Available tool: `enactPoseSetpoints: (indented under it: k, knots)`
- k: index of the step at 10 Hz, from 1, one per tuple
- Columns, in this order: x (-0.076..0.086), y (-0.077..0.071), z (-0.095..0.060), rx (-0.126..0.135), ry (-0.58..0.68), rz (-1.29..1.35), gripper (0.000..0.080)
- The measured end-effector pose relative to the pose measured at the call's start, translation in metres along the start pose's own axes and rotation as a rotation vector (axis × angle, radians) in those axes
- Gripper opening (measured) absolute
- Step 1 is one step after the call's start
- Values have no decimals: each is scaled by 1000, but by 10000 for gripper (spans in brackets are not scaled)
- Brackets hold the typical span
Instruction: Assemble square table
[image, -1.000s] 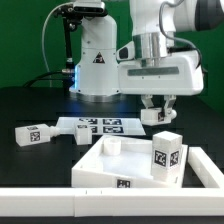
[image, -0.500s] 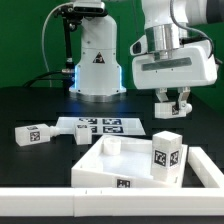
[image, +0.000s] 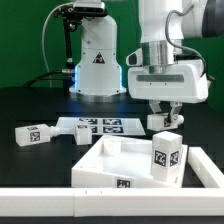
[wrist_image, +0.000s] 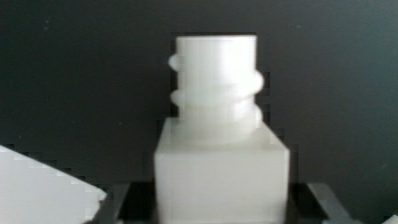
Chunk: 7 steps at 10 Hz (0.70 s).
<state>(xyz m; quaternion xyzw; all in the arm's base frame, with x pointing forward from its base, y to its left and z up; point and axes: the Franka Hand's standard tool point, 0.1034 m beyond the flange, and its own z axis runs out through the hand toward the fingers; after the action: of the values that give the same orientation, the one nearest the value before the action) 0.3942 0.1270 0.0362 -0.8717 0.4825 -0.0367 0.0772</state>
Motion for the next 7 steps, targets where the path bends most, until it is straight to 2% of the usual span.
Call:
enactPoseSetpoints:
  k: [5, 7]
  knots:
    - [1, 4, 5, -13, -4, -2, 284]
    - [-6, -1, 13, -17, -7, -16, 284]
